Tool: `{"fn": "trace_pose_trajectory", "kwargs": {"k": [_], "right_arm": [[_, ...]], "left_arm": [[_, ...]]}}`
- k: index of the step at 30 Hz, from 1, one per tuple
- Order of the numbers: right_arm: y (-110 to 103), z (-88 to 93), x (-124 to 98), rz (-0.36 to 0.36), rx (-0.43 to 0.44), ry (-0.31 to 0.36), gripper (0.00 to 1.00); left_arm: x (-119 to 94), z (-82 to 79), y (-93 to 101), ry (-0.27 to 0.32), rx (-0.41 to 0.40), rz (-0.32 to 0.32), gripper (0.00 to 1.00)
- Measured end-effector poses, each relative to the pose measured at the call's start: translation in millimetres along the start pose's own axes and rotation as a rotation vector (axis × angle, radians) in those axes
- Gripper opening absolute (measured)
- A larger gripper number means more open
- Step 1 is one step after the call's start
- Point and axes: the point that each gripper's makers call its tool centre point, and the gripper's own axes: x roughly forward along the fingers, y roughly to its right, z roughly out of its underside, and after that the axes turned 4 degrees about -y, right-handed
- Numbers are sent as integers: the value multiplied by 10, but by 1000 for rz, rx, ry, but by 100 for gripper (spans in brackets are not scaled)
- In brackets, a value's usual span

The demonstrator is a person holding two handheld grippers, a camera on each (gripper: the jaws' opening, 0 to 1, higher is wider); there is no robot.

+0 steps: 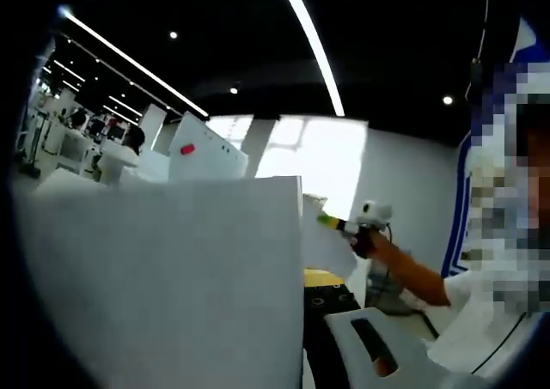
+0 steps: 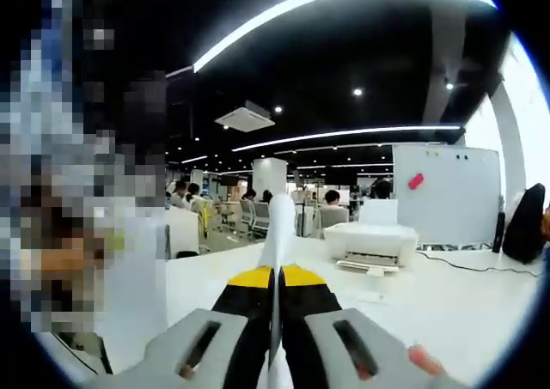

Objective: Organize the stack of printing papers by aligning and flattening the scattered papers on the table

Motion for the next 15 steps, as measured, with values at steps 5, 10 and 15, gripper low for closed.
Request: {"fn": "trace_pose_trajectory", "kwargs": {"k": [5, 10, 15], "right_arm": [[-162, -180, -2, -32, -25, 21, 0], [-247, -294, -4, -64, -8, 33, 0], [-323, -458, -18, -83, -4, 51, 0]], "left_arm": [[13, 12, -60, 4, -39, -13, 6], [10, 25, -97, 5, -51, -23, 6], [5, 13, -104, 21, -68, -23, 6]]}}
